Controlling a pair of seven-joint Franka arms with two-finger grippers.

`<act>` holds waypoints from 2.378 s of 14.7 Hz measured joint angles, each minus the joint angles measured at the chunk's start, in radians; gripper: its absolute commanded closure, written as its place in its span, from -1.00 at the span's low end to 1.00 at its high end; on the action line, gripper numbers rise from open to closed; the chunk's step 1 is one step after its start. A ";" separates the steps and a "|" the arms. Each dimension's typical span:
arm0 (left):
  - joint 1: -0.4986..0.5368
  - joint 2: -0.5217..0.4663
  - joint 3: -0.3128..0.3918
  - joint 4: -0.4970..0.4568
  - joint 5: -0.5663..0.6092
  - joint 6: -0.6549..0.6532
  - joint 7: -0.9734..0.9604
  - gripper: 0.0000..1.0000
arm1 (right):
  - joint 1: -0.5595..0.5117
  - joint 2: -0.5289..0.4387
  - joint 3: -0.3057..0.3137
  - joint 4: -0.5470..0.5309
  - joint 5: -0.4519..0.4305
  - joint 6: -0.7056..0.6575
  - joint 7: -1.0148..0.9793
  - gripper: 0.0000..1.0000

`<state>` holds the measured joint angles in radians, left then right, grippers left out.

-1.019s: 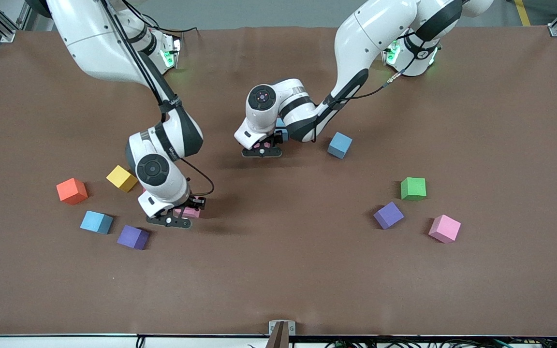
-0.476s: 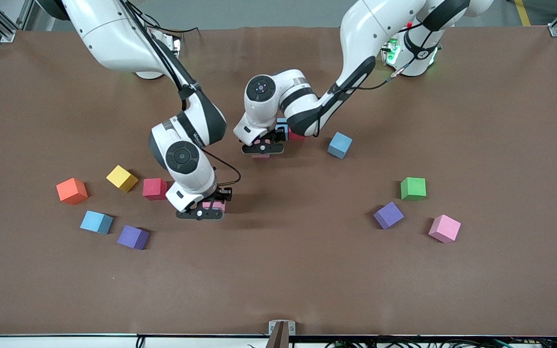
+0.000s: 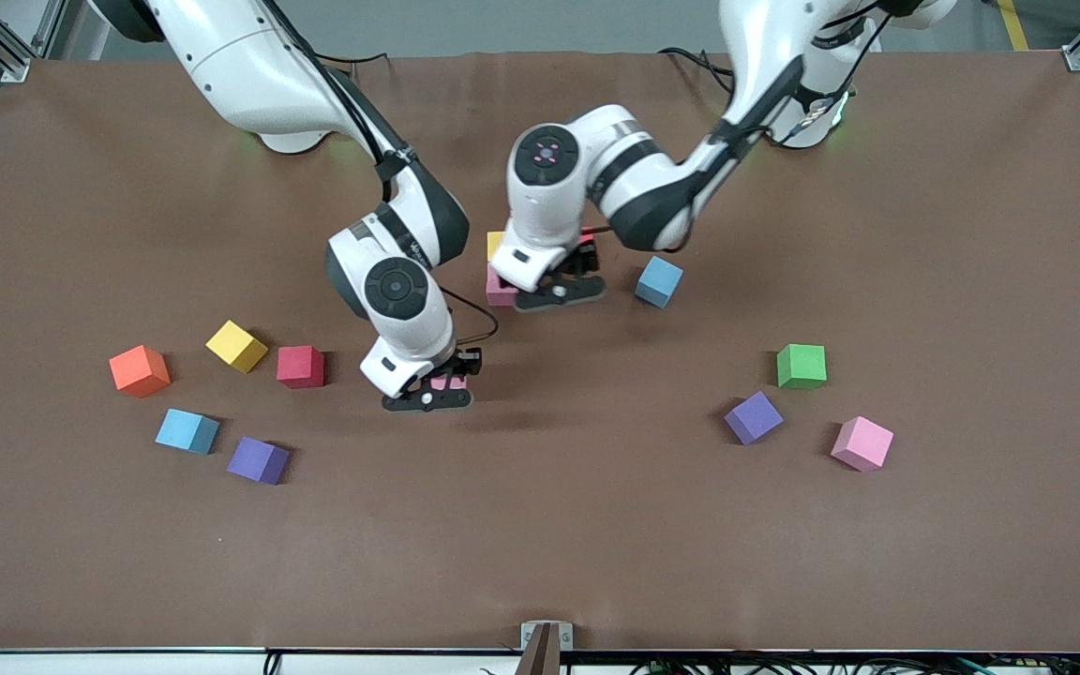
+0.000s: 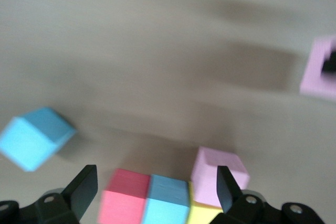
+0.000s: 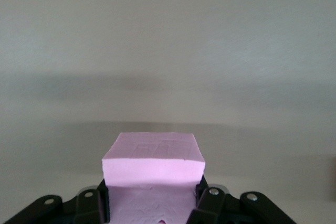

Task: Arrange 11 blocks into digit 3
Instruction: 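Grasp the blue cube with the left gripper while the right carries pink, then carry the blue cube with the left gripper toward the cube row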

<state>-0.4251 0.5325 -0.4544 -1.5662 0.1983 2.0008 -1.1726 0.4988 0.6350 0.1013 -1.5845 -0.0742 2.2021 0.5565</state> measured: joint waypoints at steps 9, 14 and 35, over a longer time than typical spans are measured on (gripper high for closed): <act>0.266 -0.138 0.001 -0.225 -0.010 0.006 -0.166 -0.99 | 0.055 0.058 0.032 0.013 0.035 0.045 0.000 0.45; 0.288 -0.166 0.001 -0.397 -0.010 0.136 -0.376 -0.98 | 0.071 0.072 0.036 -0.039 0.035 0.117 0.000 0.45; 0.287 -0.212 -0.030 -0.798 -0.011 0.568 -0.633 0.37 | 0.110 0.063 0.052 -0.052 0.036 0.030 0.067 0.45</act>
<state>-0.1380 0.3206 -0.4848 -2.3638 0.1877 2.5688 -1.8060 0.6093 0.6976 0.1530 -1.6367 -0.0380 2.2323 0.6240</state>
